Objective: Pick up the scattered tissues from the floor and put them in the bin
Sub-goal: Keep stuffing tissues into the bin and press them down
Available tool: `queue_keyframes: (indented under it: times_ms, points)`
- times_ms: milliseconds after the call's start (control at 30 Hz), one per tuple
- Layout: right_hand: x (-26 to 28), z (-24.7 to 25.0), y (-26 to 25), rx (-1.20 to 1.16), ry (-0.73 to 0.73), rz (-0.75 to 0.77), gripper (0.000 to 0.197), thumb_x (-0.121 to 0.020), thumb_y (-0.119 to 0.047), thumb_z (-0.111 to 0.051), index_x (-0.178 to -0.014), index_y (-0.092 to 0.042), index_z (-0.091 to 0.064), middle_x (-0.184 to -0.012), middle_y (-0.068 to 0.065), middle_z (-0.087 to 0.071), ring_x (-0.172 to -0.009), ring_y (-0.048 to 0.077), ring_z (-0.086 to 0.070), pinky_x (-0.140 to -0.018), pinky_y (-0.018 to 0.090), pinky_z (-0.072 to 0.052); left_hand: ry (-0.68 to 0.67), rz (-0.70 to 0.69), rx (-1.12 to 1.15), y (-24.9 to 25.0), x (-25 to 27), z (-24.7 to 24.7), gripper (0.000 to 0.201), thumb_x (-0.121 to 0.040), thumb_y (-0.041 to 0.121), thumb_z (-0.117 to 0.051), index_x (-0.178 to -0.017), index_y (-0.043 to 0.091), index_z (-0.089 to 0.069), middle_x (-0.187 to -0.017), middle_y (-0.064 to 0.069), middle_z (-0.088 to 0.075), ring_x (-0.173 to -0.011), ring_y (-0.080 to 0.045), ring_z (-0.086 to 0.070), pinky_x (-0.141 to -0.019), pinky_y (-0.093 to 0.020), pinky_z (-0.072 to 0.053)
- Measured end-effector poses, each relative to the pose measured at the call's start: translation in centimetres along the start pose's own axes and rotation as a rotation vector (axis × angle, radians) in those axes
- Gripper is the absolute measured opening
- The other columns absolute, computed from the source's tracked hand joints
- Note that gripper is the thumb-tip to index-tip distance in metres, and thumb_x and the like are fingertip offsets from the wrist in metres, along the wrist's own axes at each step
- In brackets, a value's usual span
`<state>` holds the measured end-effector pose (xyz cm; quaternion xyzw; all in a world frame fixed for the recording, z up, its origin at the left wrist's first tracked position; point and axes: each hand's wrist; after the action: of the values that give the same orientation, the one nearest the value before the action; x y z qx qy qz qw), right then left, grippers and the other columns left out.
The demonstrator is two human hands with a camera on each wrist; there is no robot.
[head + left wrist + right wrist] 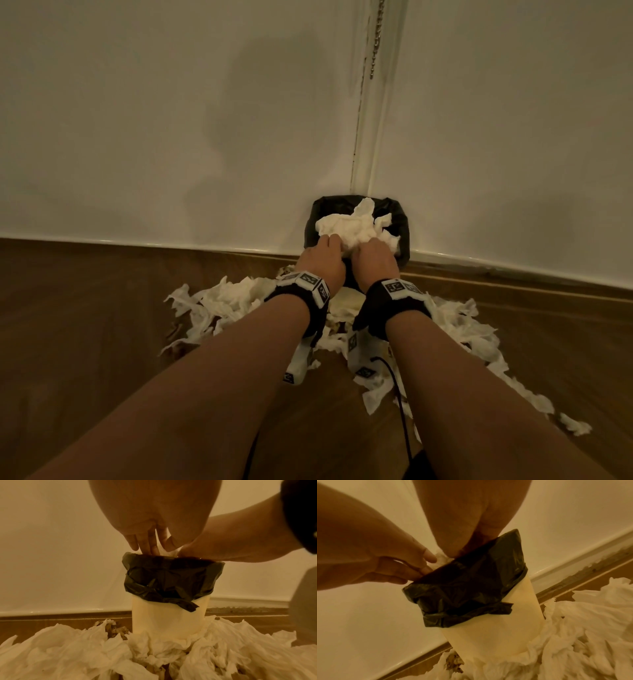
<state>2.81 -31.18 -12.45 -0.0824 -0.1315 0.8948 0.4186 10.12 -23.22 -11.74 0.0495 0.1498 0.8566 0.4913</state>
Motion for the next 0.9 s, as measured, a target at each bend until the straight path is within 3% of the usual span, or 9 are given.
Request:
queue_keyframes:
  times_ms: [100,200,300,433,600,767,900]
  points:
    - [0.5,-0.4,-0.6,0.197,-0.065,0.042,0.033,-0.098,-0.030,-0.032,-0.110,-0.016,-0.059,-0.109,0.006,-0.062,-0.106,0.029,-0.056,-0.100,0.047,-0.034,0.001,0.018,0.021,-0.1,0.3,0.0,0.027,-0.095,0.015,-0.038,-0.120,0.008,-0.042,-0.123,-0.013,-0.047,-0.100,-0.034,-0.055,-0.082,-0.040,-0.044]
    - [0.3,-0.5,-0.9,0.196,-0.112,0.009,0.037,-0.097,-0.035,-0.029,-0.112,-0.019,-0.059,-0.108,0.005,-0.063,-0.108,0.030,-0.055,-0.102,0.050,-0.029,0.066,-0.008,0.054,-0.6,0.7,0.3,0.026,-0.092,0.012,-0.040,-0.117,0.009,-0.044,-0.121,-0.012,-0.047,-0.097,-0.031,-0.055,-0.079,-0.035,-0.042]
    - [0.4,-0.3,-1.1,0.172,0.018,-0.017,0.047,-0.099,-0.038,-0.025,-0.099,-0.012,-0.064,-0.104,0.009,-0.065,-0.103,0.032,-0.056,-0.102,0.048,-0.028,0.157,-0.037,0.038,-1.3,1.2,1.1,0.028,-0.089,0.008,-0.043,-0.117,0.012,-0.045,-0.120,-0.008,-0.046,-0.095,-0.026,-0.053,-0.076,-0.028,-0.034]
    - [0.8,0.1,-1.0,0.152,0.199,-0.071,0.050,-0.098,-0.040,-0.026,-0.115,-0.008,-0.061,-0.128,0.017,-0.051,-0.122,0.036,-0.041,-0.108,0.049,-0.023,0.265,-0.032,0.011,-3.0,2.3,2.4,0.030,-0.088,0.007,-0.043,-0.116,0.015,-0.045,-0.119,-0.005,-0.045,-0.095,-0.023,-0.051,-0.076,-0.025,-0.029]
    - [2.6,1.1,-1.9,0.142,0.294,-0.011,0.039,-0.098,-0.033,-0.031,-0.117,-0.008,-0.054,-0.126,0.017,-0.047,-0.120,0.034,-0.038,-0.100,0.048,-0.030,0.307,0.092,0.054,-6.7,6.4,3.6,0.032,-0.086,0.007,-0.047,-0.116,0.014,-0.046,-0.118,-0.006,-0.046,-0.094,-0.027,-0.052,-0.074,-0.030,-0.036]
    - [5.2,1.2,-5.3,0.118,0.290,0.152,0.035,-0.100,-0.030,-0.029,-0.114,-0.011,-0.055,-0.118,0.012,-0.049,-0.114,0.031,-0.040,-0.094,0.042,-0.033,0.204,0.277,0.052,-12.0,12.0,3.0,0.034,-0.084,0.004,-0.047,-0.115,0.018,-0.047,-0.120,-0.003,-0.045,-0.101,-0.024,-0.053,-0.084,-0.034,-0.043]
    - [7.5,-0.9,-8.3,-0.001,0.156,0.163,0.037,-0.101,-0.029,-0.027,-0.114,-0.011,-0.055,-0.117,0.011,-0.054,-0.113,0.029,-0.044,-0.094,0.040,-0.037,-0.038,0.403,-0.012,-15.8,15.6,1.9,0.024,-0.089,0.013,-0.048,-0.109,0.025,-0.053,-0.122,0.000,-0.050,-0.106,-0.021,-0.053,-0.088,-0.033,-0.044]
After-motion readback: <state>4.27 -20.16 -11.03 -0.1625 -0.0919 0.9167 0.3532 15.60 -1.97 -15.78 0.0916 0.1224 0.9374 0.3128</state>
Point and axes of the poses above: each hand's wrist, its own x-axis away from the middle knuckle, its own z-axis out of the back of the hand, y = z × x
